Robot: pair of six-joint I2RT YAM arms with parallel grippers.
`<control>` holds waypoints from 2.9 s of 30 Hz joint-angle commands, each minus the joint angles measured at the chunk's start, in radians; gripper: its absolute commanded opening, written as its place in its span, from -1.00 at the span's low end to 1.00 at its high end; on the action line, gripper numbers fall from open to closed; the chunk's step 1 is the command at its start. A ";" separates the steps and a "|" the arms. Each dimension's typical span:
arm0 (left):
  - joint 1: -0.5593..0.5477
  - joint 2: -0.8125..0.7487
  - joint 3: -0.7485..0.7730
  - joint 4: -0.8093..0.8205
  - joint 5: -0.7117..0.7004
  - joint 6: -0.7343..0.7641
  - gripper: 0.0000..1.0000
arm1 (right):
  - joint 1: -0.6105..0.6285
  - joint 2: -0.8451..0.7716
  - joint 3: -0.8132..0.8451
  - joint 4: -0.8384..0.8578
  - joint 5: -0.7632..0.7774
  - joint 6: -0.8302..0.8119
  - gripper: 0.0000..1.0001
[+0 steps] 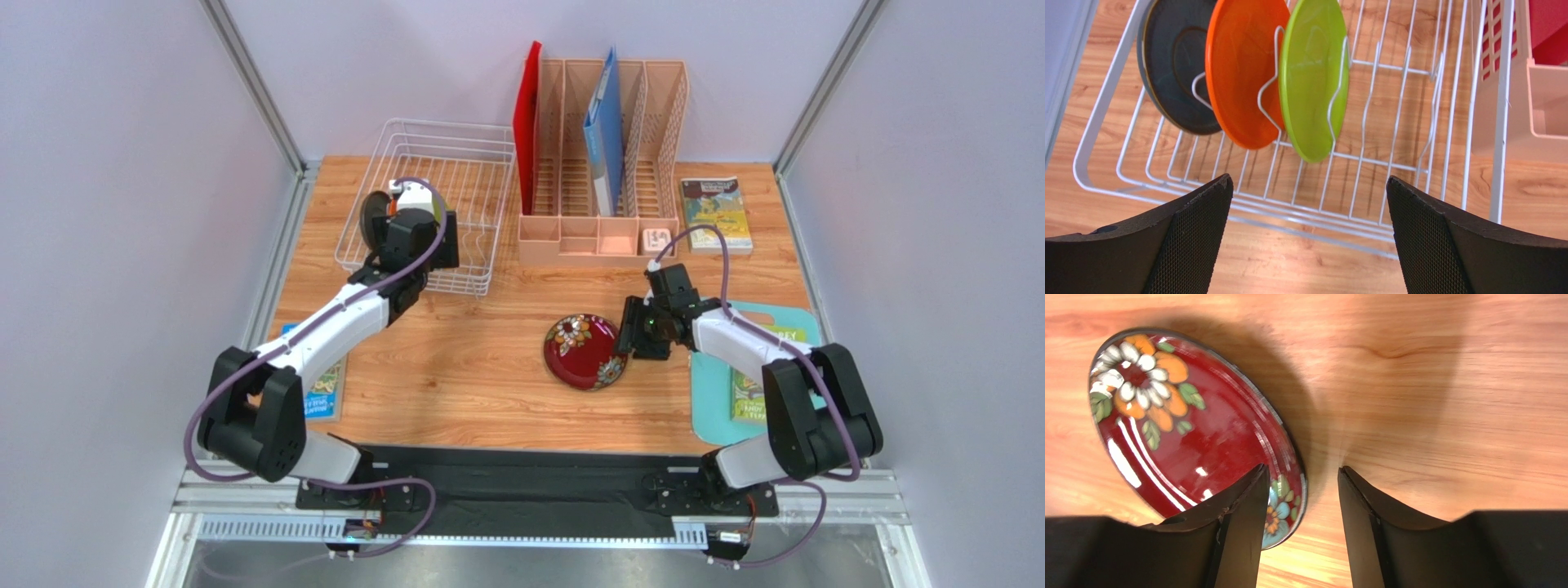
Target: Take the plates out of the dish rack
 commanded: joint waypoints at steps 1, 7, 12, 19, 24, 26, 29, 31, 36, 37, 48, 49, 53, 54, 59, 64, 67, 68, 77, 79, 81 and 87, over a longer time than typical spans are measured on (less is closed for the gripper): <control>0.040 0.053 0.076 0.100 0.037 0.059 0.98 | 0.007 -0.030 0.034 -0.047 0.143 -0.028 0.03; 0.089 0.158 0.142 0.175 0.087 0.074 0.70 | 0.005 -0.108 0.060 -0.102 0.230 -0.034 0.06; 0.103 0.259 0.212 0.192 0.085 0.088 0.40 | 0.007 -0.172 0.078 -0.138 0.256 -0.034 0.06; 0.118 0.345 0.254 0.233 0.068 0.093 0.18 | 0.008 -0.220 0.117 -0.182 0.275 -0.037 0.05; 0.125 0.380 0.268 0.239 0.077 0.091 -0.23 | 0.007 -0.240 0.130 -0.196 0.283 -0.038 0.06; 0.125 0.382 0.264 0.245 0.075 0.093 -0.41 | 0.007 -0.246 0.132 -0.198 0.286 -0.038 0.06; 0.125 0.373 0.263 0.244 0.078 0.090 -0.83 | 0.007 -0.243 0.130 -0.196 0.287 -0.038 0.06; 0.125 0.356 0.251 0.247 0.086 0.088 -1.00 | 0.007 -0.241 0.129 -0.194 0.289 -0.037 0.06; 0.120 0.299 0.255 0.225 0.086 0.119 -1.00 | 0.007 -0.243 0.126 -0.197 0.293 -0.032 0.06; 0.112 0.291 0.255 0.222 0.060 0.125 -1.00 | 0.010 -0.246 0.127 -0.202 0.304 -0.031 0.07; 0.057 0.141 0.268 0.150 -0.130 0.174 -1.00 | 0.087 -0.321 0.189 -0.270 0.430 -0.028 0.21; 0.057 0.124 0.266 0.118 -0.129 0.168 -1.00 | 0.087 -0.330 0.189 -0.264 0.412 -0.034 0.21; 0.057 0.002 0.243 0.016 0.001 0.055 -1.00 | 0.088 -0.373 0.181 -0.199 0.306 -0.048 0.21; 0.057 -0.017 0.235 -0.003 0.047 0.023 -1.00 | 0.087 -0.384 0.174 -0.152 0.277 -0.051 0.21; 0.054 -0.142 0.090 0.012 0.435 -0.183 -1.00 | 0.087 -0.367 0.181 -0.038 0.085 -0.037 0.22; 0.010 -0.178 -0.036 0.173 0.710 -0.373 -1.00 | 0.088 -0.312 0.201 0.060 -0.033 0.003 0.22; -0.045 -0.172 -0.075 0.216 0.730 -0.403 -1.00 | 0.091 -0.289 0.192 0.132 -0.098 0.040 0.22; -0.058 -0.160 -0.079 0.222 0.732 -0.409 -1.00 | 0.090 -0.281 0.186 0.149 -0.112 0.046 0.22; -0.133 -0.101 -0.128 0.366 0.778 -0.492 -1.00 | 0.110 -0.200 0.154 0.261 -0.161 0.089 0.22; -0.151 -0.097 -0.131 0.380 0.773 -0.496 -1.00 | 0.113 -0.191 0.141 0.296 -0.178 0.093 0.22; -0.164 -0.083 -0.133 0.388 0.772 -0.501 -1.00 | 0.111 -0.176 0.138 0.322 -0.193 0.100 0.22; -0.188 -0.063 -0.144 0.419 0.761 -0.504 -1.00 | 0.116 -0.139 0.135 0.356 -0.248 0.104 -0.56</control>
